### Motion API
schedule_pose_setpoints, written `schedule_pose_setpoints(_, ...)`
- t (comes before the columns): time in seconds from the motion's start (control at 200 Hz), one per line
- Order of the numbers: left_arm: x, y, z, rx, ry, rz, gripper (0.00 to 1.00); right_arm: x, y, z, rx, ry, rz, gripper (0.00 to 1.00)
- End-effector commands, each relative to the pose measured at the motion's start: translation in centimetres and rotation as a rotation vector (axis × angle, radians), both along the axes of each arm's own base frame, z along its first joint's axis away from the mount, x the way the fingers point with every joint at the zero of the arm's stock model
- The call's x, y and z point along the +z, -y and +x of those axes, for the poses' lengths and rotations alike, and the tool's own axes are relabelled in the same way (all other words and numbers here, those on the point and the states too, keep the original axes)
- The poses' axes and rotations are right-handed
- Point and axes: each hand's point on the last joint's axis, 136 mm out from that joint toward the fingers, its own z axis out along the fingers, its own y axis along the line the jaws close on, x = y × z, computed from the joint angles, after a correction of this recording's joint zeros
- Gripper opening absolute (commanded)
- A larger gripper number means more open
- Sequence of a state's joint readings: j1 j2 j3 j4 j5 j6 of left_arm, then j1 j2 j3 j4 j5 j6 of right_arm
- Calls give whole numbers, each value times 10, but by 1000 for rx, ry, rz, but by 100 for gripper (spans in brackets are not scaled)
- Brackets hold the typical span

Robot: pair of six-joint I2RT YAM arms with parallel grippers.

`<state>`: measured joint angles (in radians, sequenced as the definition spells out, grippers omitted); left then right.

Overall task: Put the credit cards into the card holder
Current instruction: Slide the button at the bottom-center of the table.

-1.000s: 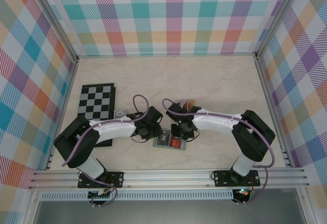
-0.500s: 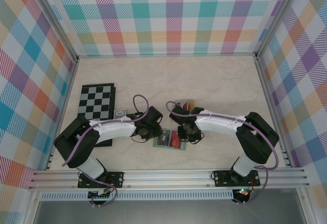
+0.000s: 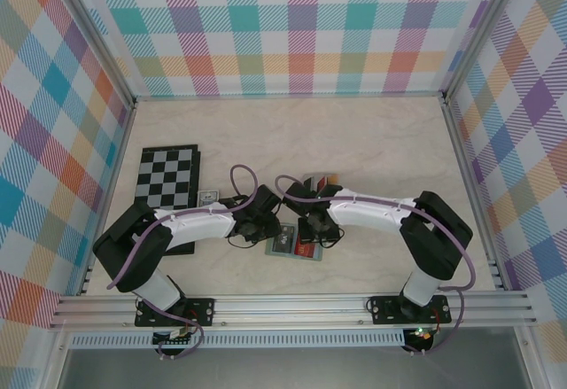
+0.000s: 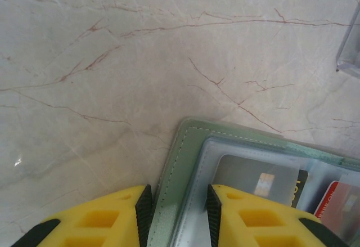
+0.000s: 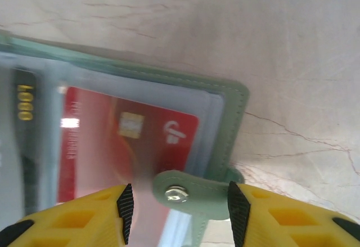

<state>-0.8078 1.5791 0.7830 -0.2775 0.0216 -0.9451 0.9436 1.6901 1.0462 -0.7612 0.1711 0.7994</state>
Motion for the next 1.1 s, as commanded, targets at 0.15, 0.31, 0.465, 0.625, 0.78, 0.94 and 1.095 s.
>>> schedule_pose_setpoints(0.15, -27, -19, -15, 6, -67, 70, 33, -2, 40, -9, -54, 13, -143, 45)
schedule_pose_setpoints(0.31, -28, -22, -17, 9, -71, 72, 33, -2, 54, -14, -102, 8, -127, 37)
schedule_pose_setpoints(0.465, -29, -21, -17, 8, -75, 72, 33, -7, 68, -19, -144, -19, -130, 34)
schedule_pose_setpoints(0.625, -27, -15, -13, 6, -55, 46, 33, -16, 76, -18, -171, -56, -143, 34)
schedule_pose_setpoints(0.78, -26, -13, -12, 0, -54, 37, 33, -28, 71, -19, -151, -123, -156, 30)
schedule_pose_setpoints(0.94, -12, -4, -7, -6, -23, -10, 34, -15, 67, -10, -137, -100, -131, 30)
schedule_pose_setpoints(1.095, 23, 6, 5, -16, 55, -67, 41, 30, 55, 18, -102, 11, 48, 37)
